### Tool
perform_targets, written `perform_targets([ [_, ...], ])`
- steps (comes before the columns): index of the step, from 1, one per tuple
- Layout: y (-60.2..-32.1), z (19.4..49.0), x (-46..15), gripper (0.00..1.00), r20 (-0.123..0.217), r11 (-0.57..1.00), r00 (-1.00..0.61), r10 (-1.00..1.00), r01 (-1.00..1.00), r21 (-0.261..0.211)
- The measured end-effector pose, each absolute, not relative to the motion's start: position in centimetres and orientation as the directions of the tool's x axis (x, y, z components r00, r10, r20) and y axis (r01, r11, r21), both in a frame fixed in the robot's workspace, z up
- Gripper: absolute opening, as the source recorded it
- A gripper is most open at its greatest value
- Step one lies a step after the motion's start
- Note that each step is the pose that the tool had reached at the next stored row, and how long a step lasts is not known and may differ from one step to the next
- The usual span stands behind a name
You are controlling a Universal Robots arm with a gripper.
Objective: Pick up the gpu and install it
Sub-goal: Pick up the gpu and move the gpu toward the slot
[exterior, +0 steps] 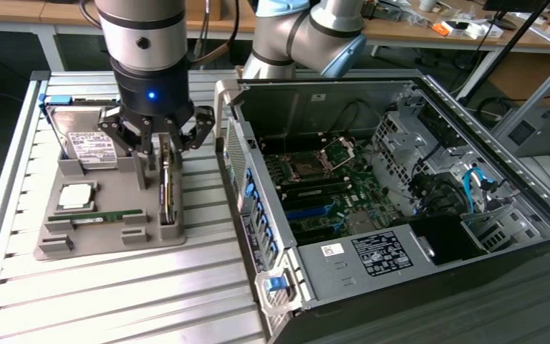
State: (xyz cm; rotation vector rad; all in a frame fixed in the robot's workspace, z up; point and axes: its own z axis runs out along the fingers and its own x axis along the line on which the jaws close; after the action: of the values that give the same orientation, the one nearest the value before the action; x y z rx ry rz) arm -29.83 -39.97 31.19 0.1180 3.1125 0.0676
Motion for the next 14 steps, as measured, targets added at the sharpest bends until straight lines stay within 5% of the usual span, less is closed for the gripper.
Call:
perform_targets([
  [14,-39.97,30.64,-30.03,0.42,-0.025,0.996,-0.997,0.076,0.075,0.044],
])
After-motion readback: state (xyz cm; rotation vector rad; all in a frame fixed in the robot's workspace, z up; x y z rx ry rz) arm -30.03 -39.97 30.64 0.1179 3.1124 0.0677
